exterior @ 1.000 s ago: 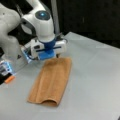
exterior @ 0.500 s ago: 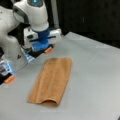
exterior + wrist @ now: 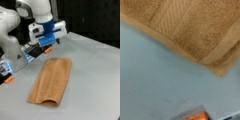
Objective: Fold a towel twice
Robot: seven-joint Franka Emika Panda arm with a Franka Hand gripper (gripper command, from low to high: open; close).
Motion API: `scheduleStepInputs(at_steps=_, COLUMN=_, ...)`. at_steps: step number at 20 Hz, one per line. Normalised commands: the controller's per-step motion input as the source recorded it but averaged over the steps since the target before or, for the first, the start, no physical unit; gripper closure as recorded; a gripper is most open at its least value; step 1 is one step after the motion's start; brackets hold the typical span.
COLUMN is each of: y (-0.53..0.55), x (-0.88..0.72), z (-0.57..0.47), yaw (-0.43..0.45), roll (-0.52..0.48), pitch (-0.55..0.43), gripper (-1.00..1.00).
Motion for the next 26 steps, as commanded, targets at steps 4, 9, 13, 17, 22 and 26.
scheduleStepInputs(at_steps=4, y=0.54, x=0.85, z=0.19, yaw=0.038, roll=-0.174, pitch=0.296, gripper=-1.0)
scheduleStepInputs(at_steps=9, y=0.27, x=0.66, z=0.25, yaw=0.033, roll=-0.287, pitch=0.353, gripper=-1.0)
scheduleStepInputs(at_steps=13, y=0.17, x=0.49, z=0.09, yaw=0.072, roll=-0.423, pitch=0.308, gripper=-1.0)
scheduleStepInputs(at_steps=17, y=0.13, x=0.29, z=0.03, yaw=0.127, roll=-0.454, pitch=0.265, gripper=-1.0)
scheduleStepInputs(at_steps=22, y=0.11, x=0.11, z=-0.13, yaw=0.138, roll=-0.37, pitch=0.19, gripper=-1.0)
scheduleStepInputs(at_steps=26, y=0.16, x=0.04, z=-0.19, yaw=0.086, roll=-0.237, pitch=0.102, gripper=-1.0)
